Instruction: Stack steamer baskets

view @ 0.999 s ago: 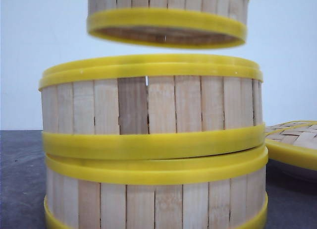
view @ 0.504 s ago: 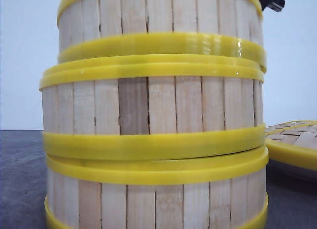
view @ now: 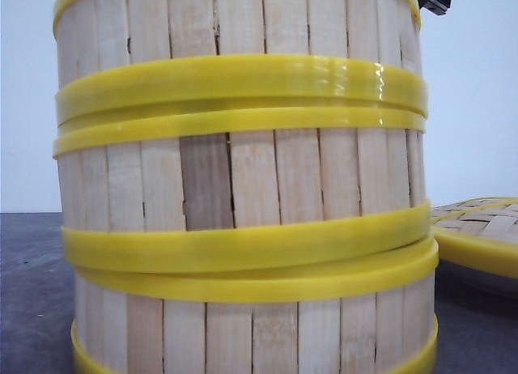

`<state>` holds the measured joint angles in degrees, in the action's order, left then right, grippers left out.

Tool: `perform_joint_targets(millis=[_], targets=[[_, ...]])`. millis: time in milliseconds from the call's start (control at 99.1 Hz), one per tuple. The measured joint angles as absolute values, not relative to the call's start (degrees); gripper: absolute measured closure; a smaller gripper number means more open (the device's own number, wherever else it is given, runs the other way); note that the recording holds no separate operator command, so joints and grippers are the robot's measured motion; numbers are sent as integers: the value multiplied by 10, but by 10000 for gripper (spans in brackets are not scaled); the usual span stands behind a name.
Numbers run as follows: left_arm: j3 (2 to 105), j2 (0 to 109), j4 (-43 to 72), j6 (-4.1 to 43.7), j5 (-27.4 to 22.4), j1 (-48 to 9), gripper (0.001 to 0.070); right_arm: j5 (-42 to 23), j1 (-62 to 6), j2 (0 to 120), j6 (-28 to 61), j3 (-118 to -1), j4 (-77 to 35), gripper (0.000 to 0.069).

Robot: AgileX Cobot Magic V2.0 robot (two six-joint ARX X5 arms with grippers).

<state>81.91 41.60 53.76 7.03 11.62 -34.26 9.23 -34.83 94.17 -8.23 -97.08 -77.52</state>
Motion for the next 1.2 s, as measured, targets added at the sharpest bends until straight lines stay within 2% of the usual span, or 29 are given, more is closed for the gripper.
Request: perform_joint_targets(millis=[272, 323, 434, 524, 807, 958, 1079, 1200], targets=[[819, 416, 538, 70, 116, -342, 121, 67, -349, 941, -82, -971, -775, 647], [819, 416, 538, 70, 116, -343, 121, 60, -349, 941, -82, -971, -775, 592], [819, 416, 538, 70, 116, -343, 121, 60, -349, 941, -83, -971, -775, 417], [819, 416, 538, 70, 116, -342, 121, 60, -349, 941, -83, -971, -775, 361], [819, 416, 536, 70, 116, -342, 121, 60, -350, 939, -79, -1010, -769, 344], [819, 416, 535, 70, 116, -342, 121, 55, -349, 889, -67, -1027, -666, 344], [819, 416, 535, 70, 116, -342, 121, -15, -349, 827, -53, -1028, -636, 344], [819, 416, 535, 70, 116, -343, 121, -88, -349, 758, -47, -971, -605, 344]])
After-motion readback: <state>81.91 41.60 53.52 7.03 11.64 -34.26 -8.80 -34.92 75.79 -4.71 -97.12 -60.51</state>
